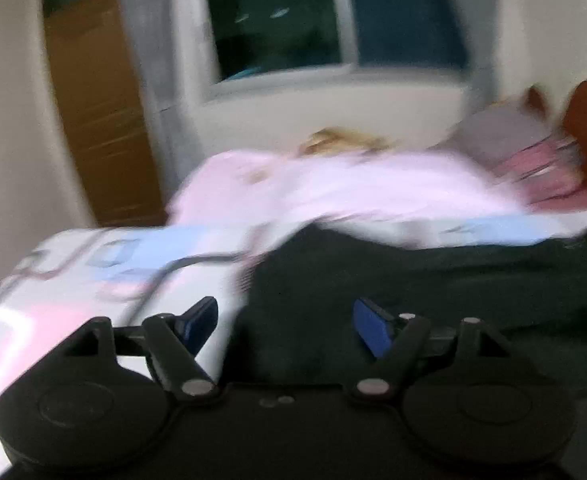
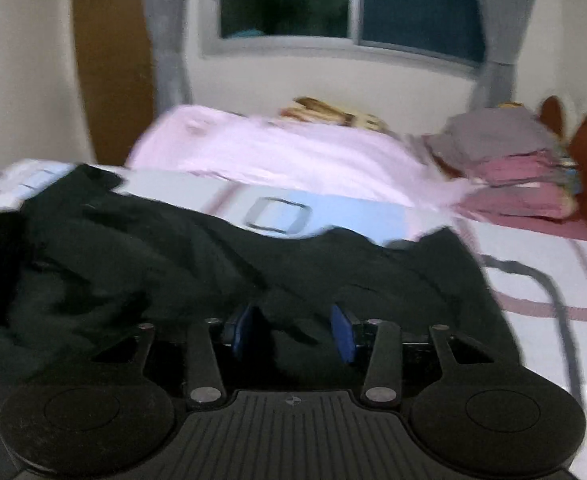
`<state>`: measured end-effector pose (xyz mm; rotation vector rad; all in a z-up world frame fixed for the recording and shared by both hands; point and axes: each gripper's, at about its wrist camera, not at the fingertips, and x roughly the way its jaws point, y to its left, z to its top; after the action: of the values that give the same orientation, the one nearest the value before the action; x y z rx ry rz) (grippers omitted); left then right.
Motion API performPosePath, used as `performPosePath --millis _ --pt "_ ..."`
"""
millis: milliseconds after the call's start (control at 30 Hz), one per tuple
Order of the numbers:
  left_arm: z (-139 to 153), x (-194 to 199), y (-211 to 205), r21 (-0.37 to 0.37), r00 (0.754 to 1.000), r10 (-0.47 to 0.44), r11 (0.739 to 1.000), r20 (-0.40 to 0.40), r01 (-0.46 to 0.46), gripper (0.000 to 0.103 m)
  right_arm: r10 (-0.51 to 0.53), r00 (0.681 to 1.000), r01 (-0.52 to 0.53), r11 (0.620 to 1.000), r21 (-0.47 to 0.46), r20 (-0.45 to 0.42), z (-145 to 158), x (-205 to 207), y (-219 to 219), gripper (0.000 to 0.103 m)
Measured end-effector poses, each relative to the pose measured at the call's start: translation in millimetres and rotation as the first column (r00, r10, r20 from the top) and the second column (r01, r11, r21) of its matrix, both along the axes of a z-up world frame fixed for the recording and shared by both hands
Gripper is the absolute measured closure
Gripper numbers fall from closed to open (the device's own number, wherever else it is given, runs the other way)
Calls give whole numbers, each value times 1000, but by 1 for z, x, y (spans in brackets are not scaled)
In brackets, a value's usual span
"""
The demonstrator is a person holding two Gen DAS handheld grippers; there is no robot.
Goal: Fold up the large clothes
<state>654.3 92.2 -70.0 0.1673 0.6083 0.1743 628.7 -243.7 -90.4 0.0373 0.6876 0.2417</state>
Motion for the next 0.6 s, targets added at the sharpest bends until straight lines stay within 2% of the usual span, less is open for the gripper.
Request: performPosePath --millis 33,100,133,167,200,267,333,400,433,533,600 --pt "2 0 13 9 1000 10 1000 -5 -10 35 -8 1000 7 999 46 18 4 -4 -12 60" --pt "14 -8 32 -92 1000 -17 996 8 17 35 -51 998 49 997 59 26 10 -15 -28 60" --pt "21 -12 29 -148 999 -39 988 21 42 33 -54 998 51 995 80 28 13 -18 -29 60" --pt "26 -19 14 -187 994 -95 977 55 104 30 -44 999 40 993 108 32 15 -20 -25 60" --pt "27 -24 -4 -193 986 -152 968 71 163 23 -41 998 37 993 108 40 19 -21 -21 60" --pt "19 -22 -48 -184 966 -250 948 70 259 23 -30 998 26 997 68 53 18 -13 -2 60" --pt "0 -9 -87 -162 941 -337 927 33 338 21 -20 999 18 997 73 33 10 0 10 60" --pt "-27 8 -109 -127 935 -352 930 -35 345 22 -19 1000 18 999 27 15 -7 15 22 60" --pt "-42 17 -113 -110 941 -335 938 -51 328 20 -12 1000 12 1000 13 16 -14 14 27 60" --pt "-71 26 -104 -153 949 -313 939 -24 306 18 -6 999 4 999 36 47 -39 19 27 58" --pt "-79 26 -105 -129 950 -312 942 -3 309 17 -20 997 15 998 59 74 -53 19 27 58"
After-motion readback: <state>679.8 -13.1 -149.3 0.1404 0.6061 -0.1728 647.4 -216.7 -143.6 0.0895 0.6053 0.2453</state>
